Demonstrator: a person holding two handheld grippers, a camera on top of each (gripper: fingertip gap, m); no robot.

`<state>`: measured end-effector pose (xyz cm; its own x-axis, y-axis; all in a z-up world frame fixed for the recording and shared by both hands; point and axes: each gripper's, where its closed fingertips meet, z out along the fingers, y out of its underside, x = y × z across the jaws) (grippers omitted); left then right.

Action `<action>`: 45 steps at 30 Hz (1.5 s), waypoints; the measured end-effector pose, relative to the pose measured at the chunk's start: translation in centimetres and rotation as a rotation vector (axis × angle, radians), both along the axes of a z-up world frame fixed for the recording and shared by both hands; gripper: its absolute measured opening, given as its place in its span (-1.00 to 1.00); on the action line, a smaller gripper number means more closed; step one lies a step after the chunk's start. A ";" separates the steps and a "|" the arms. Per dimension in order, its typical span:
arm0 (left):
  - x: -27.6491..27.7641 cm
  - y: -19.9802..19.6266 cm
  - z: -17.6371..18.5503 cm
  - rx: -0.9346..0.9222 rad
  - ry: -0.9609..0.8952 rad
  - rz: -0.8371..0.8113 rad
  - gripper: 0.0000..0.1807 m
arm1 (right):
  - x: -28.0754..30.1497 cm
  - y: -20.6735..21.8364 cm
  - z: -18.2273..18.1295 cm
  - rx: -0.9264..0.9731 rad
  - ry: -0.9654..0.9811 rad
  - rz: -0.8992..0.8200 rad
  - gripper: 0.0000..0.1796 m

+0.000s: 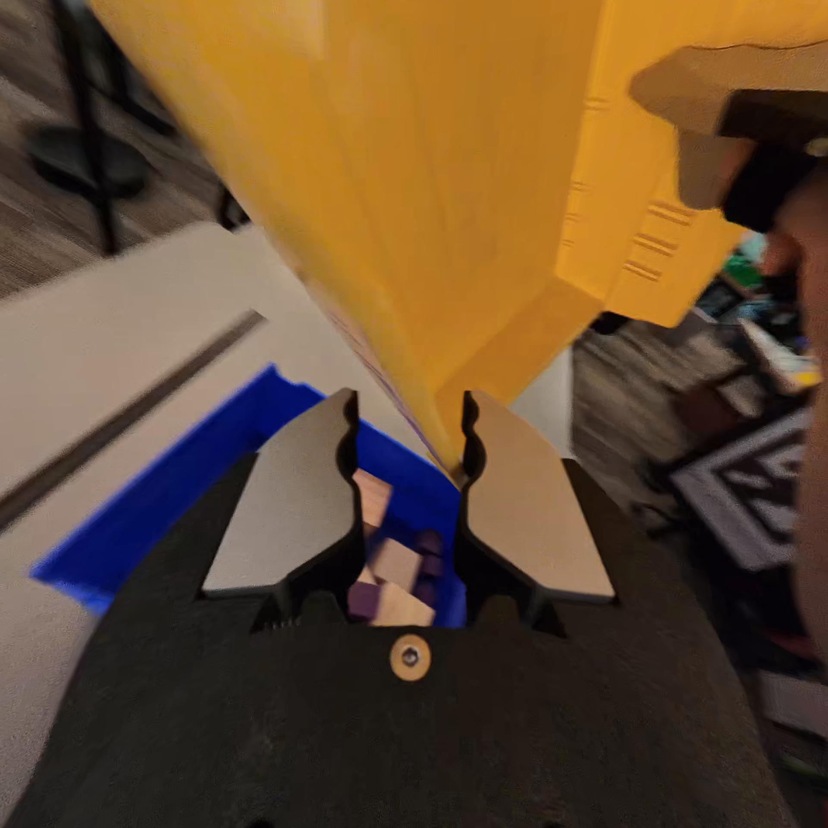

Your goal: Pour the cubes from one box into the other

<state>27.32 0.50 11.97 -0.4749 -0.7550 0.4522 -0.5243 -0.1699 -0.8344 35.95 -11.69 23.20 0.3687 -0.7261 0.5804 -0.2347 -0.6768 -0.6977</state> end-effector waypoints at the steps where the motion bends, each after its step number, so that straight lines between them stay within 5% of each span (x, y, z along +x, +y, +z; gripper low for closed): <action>1: -0.5 -0.7 0.4 -0.050 0.028 -0.035 -0.47 | 0.9 -1.0 -0.4 0.022 0.082 -0.021 -0.95; 5: -3.5 0.0 1.1 -0.150 0.019 -0.045 -0.36 | 3.1 -7.4 -3.1 -0.023 0.329 -0.125 -0.94; 8: -4.0 4.8 -5.1 0.127 0.132 0.118 -0.15 | 3.4 -12.2 -6.8 0.001 0.524 -0.179 -0.94; 12: -4.7 5.6 -12.0 -0.016 0.351 0.102 -0.34 | 4.0 -17.5 -11.9 0.037 0.629 -0.249 -0.95; 18: -6.2 8.4 -19.8 0.330 0.582 0.172 -0.12 | 3.8 -21.1 -17.9 0.023 0.695 -0.284 -0.94; 32: -8.4 5.7 -21.3 0.180 0.949 -0.059 -0.71 | 2.8 -22.3 -23.7 -0.014 0.785 -0.298 -0.94; 45: -14.4 15.3 -21.0 0.337 0.990 0.019 -0.82 | 0.4 -14.3 -28.7 0.101 0.987 -0.205 -0.94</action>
